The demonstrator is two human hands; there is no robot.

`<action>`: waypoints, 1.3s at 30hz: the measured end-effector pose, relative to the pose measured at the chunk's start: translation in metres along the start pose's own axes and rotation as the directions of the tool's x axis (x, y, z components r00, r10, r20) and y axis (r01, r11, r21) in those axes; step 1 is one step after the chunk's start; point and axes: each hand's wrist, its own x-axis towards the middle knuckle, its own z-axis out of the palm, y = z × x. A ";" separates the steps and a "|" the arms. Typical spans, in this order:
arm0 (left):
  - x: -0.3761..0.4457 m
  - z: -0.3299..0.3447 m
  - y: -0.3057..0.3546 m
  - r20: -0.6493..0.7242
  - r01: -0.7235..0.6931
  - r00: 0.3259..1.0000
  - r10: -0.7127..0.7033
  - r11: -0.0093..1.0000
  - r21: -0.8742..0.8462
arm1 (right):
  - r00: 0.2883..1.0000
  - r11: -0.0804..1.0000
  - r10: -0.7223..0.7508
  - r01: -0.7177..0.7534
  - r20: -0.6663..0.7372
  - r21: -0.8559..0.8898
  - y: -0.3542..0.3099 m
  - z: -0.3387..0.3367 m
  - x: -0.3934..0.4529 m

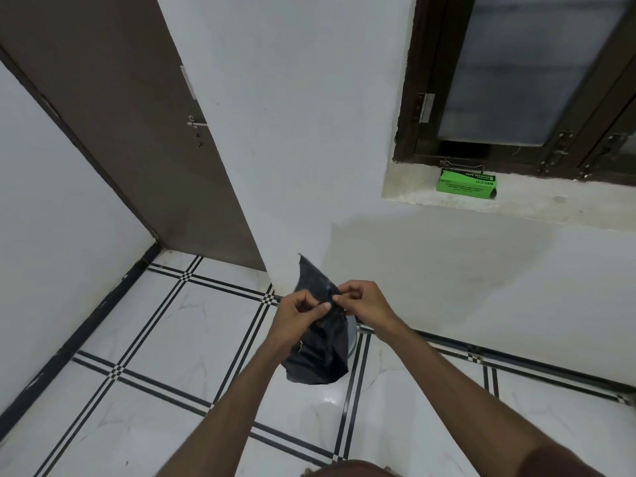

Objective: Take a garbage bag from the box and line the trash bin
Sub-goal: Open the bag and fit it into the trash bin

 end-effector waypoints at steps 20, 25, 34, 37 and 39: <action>0.039 -0.037 0.027 -0.239 -0.277 0.819 0.522 0.724 0.631 | 0.807 0.546 -0.588 0.344 -0.057 -0.764 -0.048 -0.041 0.015; 0.015 -0.049 -0.038 -0.382 0.146 0.907 0.175 0.721 0.677 | 0.983 0.588 -0.131 -0.029 -0.130 -0.809 0.021 -0.053 -0.006; 0.005 -0.056 -0.058 -0.383 0.398 0.911 -0.152 0.565 0.723 | 0.977 0.482 -0.013 -0.181 -0.213 -0.857 0.059 -0.052 -0.007; 0.024 -0.049 -0.026 -0.490 0.309 0.872 -0.014 0.792 0.527 | 0.950 0.761 -0.083 -0.135 -0.302 -0.634 0.028 -0.045 0.008; 0.037 -0.047 0.001 -0.567 0.154 0.816 0.111 0.904 0.399 | 0.923 0.795 -0.227 -0.009 -0.311 -0.607 -0.001 -0.042 0.018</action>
